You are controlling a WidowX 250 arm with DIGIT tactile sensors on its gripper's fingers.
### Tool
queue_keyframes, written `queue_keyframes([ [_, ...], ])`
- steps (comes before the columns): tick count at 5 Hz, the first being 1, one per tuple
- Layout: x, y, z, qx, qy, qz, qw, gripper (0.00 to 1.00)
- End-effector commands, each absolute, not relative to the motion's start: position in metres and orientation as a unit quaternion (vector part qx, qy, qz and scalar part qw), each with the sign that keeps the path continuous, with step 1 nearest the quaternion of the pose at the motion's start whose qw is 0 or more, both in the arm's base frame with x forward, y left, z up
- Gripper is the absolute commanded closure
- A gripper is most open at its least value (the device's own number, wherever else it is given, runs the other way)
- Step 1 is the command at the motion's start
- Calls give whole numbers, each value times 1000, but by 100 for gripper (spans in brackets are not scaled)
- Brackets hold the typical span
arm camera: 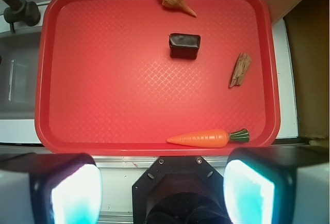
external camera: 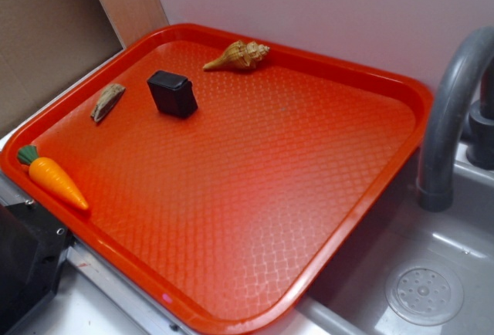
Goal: Grab the wood chip.
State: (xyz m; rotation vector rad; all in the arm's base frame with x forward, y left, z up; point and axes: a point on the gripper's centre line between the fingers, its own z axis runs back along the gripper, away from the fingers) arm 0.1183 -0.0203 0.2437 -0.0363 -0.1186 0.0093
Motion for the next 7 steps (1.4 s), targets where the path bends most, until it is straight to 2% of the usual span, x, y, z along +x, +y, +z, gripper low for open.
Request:
queue_keyframes([
  [1, 118, -20, 244, -18, -59, 5, 998, 0],
  [2, 152, 3, 216, -39, -40, 126, 990, 0],
  [3, 174, 20, 186, -14, -38, 184, 982, 0],
  [4, 192, 41, 154, -12, -41, 211, 977, 0],
  [5, 202, 68, 125, -19, -36, 233, 972, 0],
  [7, 212, 107, 90, 0, -32, 287, 957, 0],
])
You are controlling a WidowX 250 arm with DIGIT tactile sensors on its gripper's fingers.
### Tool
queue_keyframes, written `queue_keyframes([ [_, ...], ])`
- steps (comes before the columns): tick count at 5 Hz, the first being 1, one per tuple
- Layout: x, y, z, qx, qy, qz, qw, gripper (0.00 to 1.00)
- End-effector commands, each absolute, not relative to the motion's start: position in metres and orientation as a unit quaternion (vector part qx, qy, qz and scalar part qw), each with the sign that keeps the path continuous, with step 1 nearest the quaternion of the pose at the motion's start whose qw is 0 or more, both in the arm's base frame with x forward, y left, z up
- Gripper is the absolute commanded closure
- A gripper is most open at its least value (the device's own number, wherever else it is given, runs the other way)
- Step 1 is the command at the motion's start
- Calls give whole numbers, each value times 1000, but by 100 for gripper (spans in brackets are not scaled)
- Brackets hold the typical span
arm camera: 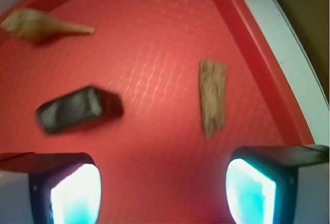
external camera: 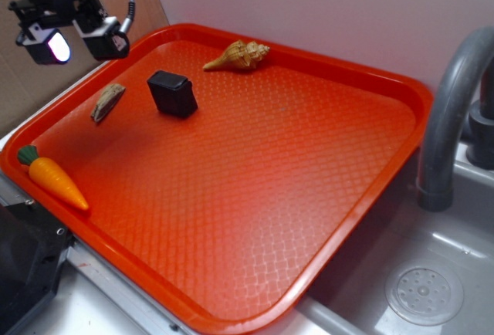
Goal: Grab the wood chip.
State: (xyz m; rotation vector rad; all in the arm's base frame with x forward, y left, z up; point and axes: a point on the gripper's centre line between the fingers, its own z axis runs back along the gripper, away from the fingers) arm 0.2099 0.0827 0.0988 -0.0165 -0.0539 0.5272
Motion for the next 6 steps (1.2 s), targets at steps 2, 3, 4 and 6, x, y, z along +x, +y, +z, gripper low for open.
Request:
queue_keyframes([
  [2, 217, 117, 55, 33, -8, 300, 953, 0],
  [3, 219, 116, 42, 41, -3, 297, 954, 0],
  [4, 218, 115, 22, 37, 12, 288, 957, 0],
  [6, 213, 113, 11, 30, 3, 284, 958, 0],
])
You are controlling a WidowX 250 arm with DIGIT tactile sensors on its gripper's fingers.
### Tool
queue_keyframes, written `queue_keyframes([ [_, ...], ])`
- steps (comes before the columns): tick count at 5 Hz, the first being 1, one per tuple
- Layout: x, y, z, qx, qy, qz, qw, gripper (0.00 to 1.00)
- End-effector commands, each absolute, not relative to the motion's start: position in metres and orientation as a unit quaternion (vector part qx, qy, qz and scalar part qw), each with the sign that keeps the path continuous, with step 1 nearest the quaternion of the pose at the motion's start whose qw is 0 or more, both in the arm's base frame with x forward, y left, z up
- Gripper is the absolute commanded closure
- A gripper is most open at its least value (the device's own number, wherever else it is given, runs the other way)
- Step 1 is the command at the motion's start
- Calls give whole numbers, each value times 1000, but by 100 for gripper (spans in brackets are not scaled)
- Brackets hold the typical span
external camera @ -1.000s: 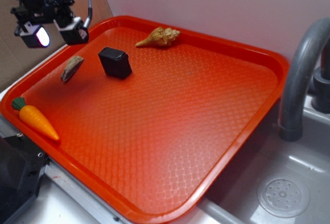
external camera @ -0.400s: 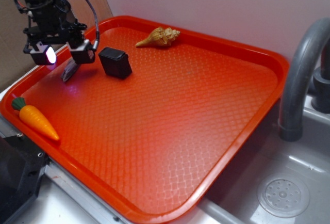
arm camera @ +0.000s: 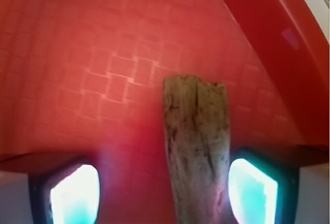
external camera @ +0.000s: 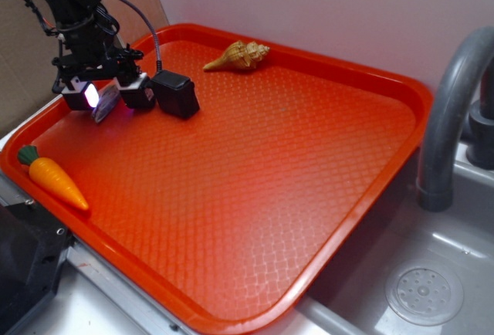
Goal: Grab the wood chip.
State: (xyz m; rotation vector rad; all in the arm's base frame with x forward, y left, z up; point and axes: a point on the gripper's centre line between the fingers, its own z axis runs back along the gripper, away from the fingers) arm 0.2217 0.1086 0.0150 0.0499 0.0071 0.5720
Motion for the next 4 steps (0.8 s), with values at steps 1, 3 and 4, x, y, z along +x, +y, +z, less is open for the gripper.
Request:
queue_keyframes([
  [1, 211, 114, 12, 30, 0, 285, 958, 100],
  [3, 209, 121, 14, 40, 1, 303, 952, 100],
  [4, 210, 111, 33, 55, -5, 300, 952, 100],
])
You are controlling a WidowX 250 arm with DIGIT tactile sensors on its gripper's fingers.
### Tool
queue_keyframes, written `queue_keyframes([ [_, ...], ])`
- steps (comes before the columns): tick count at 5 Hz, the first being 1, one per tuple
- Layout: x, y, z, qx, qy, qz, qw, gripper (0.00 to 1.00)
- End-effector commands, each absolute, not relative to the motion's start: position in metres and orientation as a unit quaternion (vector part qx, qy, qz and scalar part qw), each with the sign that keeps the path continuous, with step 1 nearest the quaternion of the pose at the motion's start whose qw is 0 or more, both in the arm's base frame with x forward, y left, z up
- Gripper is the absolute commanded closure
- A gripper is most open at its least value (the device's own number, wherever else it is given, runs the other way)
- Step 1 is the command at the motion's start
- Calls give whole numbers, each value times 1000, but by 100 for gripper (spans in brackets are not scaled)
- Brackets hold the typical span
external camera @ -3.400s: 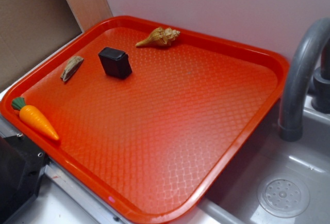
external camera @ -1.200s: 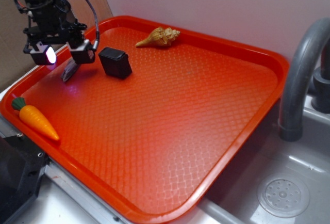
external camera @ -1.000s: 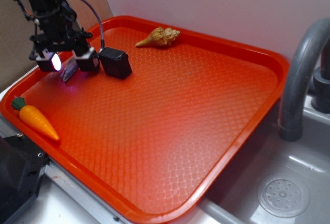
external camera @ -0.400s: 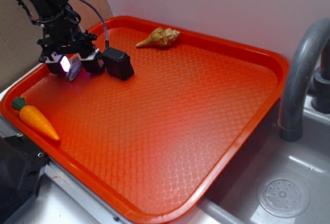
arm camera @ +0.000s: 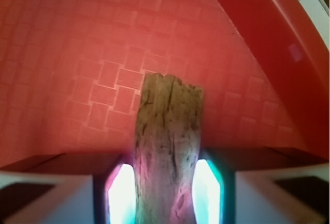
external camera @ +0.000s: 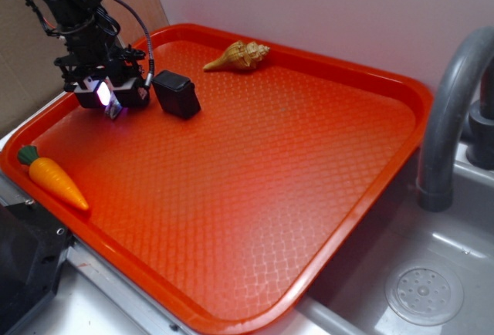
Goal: Grab the wood chip.
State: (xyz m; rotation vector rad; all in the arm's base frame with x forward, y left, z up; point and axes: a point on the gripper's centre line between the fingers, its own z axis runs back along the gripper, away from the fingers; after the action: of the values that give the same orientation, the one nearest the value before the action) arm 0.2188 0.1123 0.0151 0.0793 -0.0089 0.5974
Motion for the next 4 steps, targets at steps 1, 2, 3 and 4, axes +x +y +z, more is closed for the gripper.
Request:
queue_keyframes([
  [1, 211, 88, 69, 65, 14, 305, 950, 100],
  [2, 208, 69, 99, 56, -2, 273, 960, 100],
  [3, 207, 43, 127, 38, -30, 231, 972, 100],
  [4, 203, 11, 161, 6, -56, 187, 981, 100],
])
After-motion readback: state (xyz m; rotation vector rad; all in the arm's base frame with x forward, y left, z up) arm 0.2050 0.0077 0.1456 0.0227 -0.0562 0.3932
